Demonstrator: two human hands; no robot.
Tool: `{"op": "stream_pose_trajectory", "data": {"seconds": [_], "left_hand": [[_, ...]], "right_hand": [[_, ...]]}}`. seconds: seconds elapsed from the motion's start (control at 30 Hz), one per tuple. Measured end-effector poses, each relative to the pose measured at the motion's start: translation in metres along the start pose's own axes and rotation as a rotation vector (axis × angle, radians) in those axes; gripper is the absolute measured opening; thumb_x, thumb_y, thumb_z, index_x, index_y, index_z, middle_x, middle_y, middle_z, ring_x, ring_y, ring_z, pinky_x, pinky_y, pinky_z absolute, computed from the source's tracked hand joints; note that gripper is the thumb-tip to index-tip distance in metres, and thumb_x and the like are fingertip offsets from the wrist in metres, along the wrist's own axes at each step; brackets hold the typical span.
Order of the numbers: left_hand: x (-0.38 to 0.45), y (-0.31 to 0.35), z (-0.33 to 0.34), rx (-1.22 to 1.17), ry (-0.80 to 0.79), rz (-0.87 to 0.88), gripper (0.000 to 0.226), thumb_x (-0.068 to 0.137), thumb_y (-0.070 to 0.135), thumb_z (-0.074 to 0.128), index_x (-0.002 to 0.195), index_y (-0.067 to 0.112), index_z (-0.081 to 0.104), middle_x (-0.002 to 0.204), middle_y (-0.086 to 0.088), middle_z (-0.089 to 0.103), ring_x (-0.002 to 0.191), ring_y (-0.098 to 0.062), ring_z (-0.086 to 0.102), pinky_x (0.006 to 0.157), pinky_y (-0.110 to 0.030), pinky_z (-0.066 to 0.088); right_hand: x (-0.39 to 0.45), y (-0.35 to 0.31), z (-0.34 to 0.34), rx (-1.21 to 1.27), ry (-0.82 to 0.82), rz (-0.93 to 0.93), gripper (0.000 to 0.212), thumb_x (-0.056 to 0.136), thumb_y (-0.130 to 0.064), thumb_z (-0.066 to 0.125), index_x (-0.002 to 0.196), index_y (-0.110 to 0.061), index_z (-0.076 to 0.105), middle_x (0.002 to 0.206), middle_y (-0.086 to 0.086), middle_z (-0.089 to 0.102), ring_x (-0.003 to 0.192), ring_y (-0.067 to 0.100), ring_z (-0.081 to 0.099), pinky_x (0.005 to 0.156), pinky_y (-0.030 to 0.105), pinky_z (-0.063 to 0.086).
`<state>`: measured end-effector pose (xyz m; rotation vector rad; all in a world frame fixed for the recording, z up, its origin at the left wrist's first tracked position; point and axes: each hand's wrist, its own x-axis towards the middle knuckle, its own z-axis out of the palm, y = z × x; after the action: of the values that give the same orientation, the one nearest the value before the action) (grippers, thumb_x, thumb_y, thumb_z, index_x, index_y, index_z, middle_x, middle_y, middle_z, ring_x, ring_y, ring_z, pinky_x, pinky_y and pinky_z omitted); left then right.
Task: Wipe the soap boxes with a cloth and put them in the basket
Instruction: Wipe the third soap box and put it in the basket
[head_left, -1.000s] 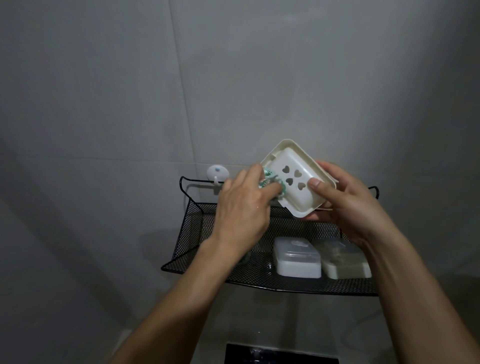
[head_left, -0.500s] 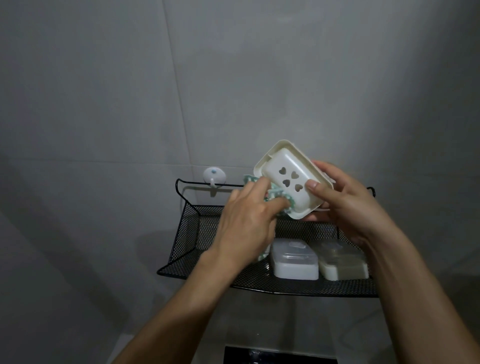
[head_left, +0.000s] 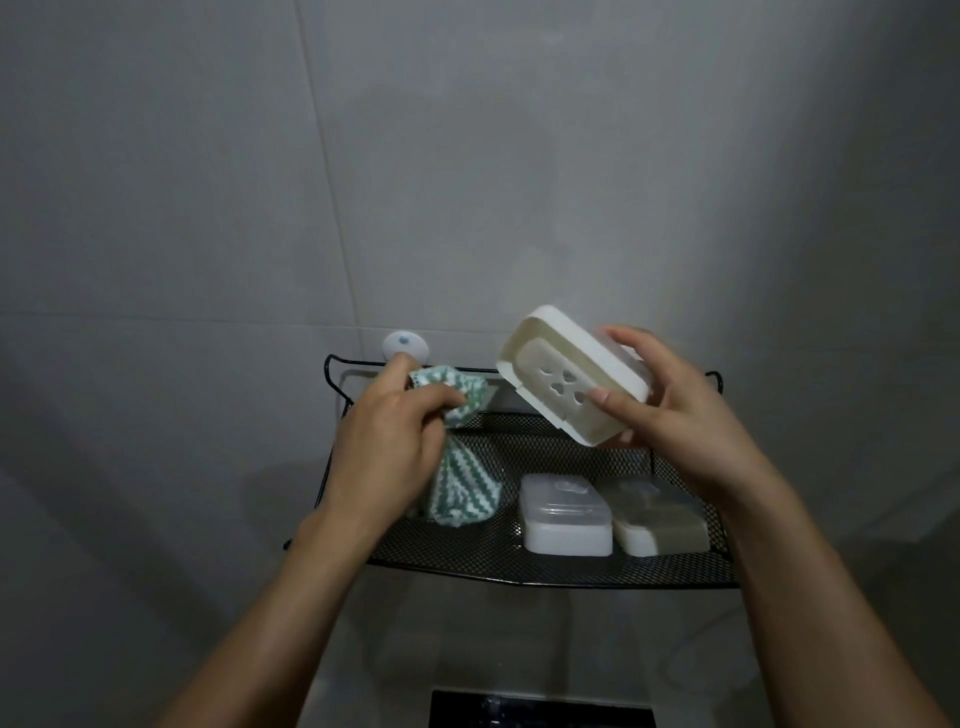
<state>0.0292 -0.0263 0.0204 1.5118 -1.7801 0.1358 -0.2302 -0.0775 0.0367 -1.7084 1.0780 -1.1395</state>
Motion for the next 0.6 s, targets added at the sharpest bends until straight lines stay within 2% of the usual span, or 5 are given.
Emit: {"op": "stream_pose_trajectory", "data": {"seconds": [0.17,0.27,0.33,0.47,0.6], "left_hand": [[0.001,-0.008,0.007,0.127,-0.523,0.078,0.027,0.091,0.018,0.058,0.107,0.032,0.075,0.1,0.007,0.055,0.095,-0.017,0.059,0.082,-0.036,0.05],[0.002,-0.014,0.006,0.035,-0.727,0.087,0.024,0.088,0.016,0.063,0.1,0.032,0.078,0.098,0.015,0.067,0.093,-0.005,0.062,0.086,-0.028,0.049],[0.005,-0.019,0.002,-0.053,-0.679,0.001,0.025,0.087,0.012,0.064,0.096,0.031,0.078,0.096,0.015,0.072,0.09,-0.003,0.064,0.084,-0.026,0.051],[0.016,-0.014,-0.013,-0.426,-0.264,-0.234,0.019,0.09,0.017,0.066,0.106,0.026,0.073,0.102,0.011,0.072,0.097,-0.005,0.066,0.093,-0.035,0.053],[0.02,0.002,-0.02,-0.728,-0.283,-0.327,0.052,0.075,0.043,0.073,0.124,0.027,0.063,0.116,0.006,0.068,0.104,-0.001,0.065,0.091,-0.021,0.053]], "right_hand": [[0.004,-0.001,0.005,-0.216,0.023,-0.141,0.048,0.082,-0.01,0.077,0.122,-0.031,0.062,0.109,-0.013,0.066,0.099,0.008,0.062,0.08,0.03,0.05],[0.002,0.0,0.006,-0.29,0.029,-0.195,0.052,0.079,-0.005,0.077,0.125,-0.026,0.062,0.115,-0.013,0.065,0.108,0.009,0.06,0.09,0.04,0.052],[0.0,0.001,0.007,-0.357,0.036,-0.256,0.056,0.078,-0.002,0.076,0.127,-0.024,0.063,0.12,-0.014,0.063,0.113,0.008,0.058,0.093,0.04,0.051],[-0.003,0.001,0.01,-0.441,0.034,-0.393,0.065,0.071,0.008,0.072,0.126,-0.024,0.064,0.125,-0.015,0.061,0.119,0.0,0.053,0.092,0.025,0.046],[-0.004,0.001,0.017,-0.477,0.033,-0.534,0.063,0.071,0.006,0.071,0.126,-0.023,0.064,0.13,-0.007,0.061,0.128,0.006,0.052,0.107,0.024,0.039]]}}
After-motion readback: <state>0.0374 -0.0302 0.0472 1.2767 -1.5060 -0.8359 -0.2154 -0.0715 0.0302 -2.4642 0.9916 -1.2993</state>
